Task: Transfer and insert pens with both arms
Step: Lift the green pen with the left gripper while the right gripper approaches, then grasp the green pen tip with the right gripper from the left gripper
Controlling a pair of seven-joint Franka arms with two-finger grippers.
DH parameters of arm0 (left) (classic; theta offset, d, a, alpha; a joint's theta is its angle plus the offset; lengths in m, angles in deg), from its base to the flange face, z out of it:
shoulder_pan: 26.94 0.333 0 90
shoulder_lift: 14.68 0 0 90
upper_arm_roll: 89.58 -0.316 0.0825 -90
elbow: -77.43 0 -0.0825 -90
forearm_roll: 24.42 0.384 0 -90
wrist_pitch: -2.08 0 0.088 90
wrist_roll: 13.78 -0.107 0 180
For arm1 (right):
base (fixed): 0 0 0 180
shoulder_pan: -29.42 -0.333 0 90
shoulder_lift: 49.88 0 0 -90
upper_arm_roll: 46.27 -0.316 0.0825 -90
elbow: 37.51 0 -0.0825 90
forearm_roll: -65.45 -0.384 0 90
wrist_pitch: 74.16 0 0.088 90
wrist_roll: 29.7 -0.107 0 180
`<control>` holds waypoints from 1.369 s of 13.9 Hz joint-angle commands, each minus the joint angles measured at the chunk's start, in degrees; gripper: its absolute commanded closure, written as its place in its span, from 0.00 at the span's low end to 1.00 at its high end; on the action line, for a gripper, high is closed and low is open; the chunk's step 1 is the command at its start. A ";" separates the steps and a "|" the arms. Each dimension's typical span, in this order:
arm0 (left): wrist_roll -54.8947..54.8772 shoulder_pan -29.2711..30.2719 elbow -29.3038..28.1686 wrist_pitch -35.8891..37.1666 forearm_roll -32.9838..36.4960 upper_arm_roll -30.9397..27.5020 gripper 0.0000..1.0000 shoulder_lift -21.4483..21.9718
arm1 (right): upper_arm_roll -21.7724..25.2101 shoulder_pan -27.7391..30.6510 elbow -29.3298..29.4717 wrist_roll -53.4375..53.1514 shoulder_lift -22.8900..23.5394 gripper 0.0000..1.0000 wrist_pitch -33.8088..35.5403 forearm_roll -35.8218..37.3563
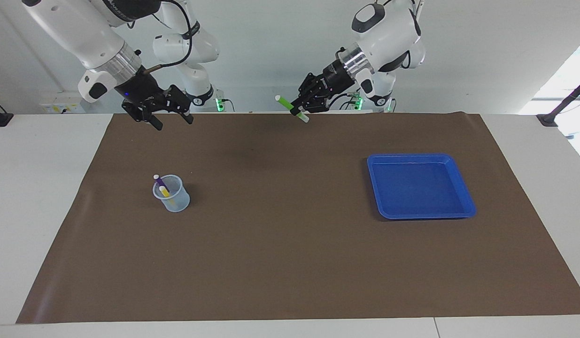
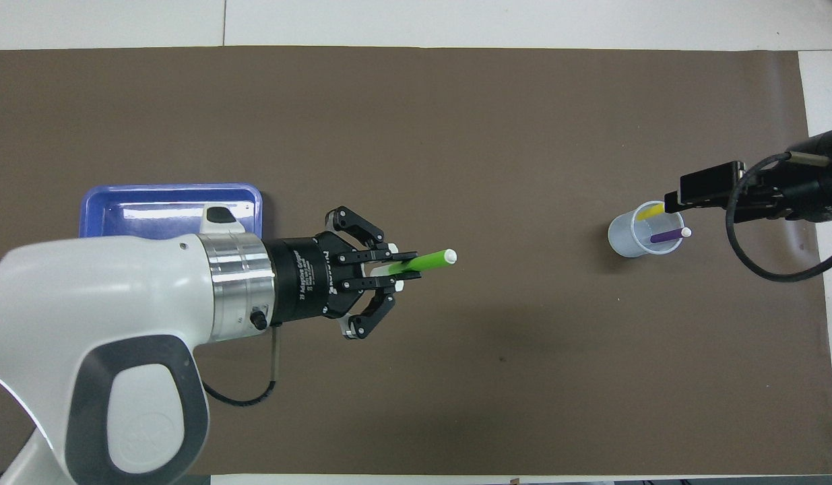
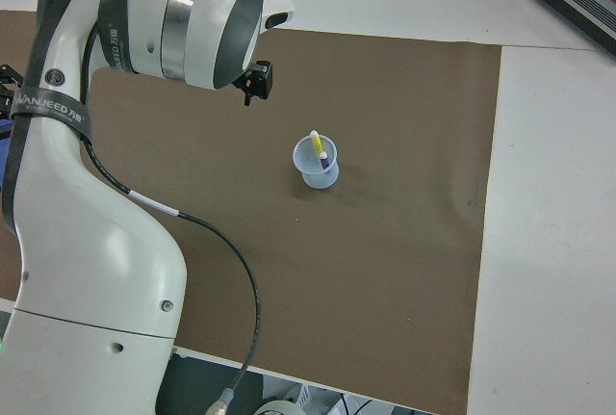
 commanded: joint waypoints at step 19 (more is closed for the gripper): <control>6.22 -11.29 -7.69 -19.39 -11.65 -0.32 1.00 4.76 | -23.91 -0.13 -0.57 -19.31 -2.16 0.00 -4.00 6.14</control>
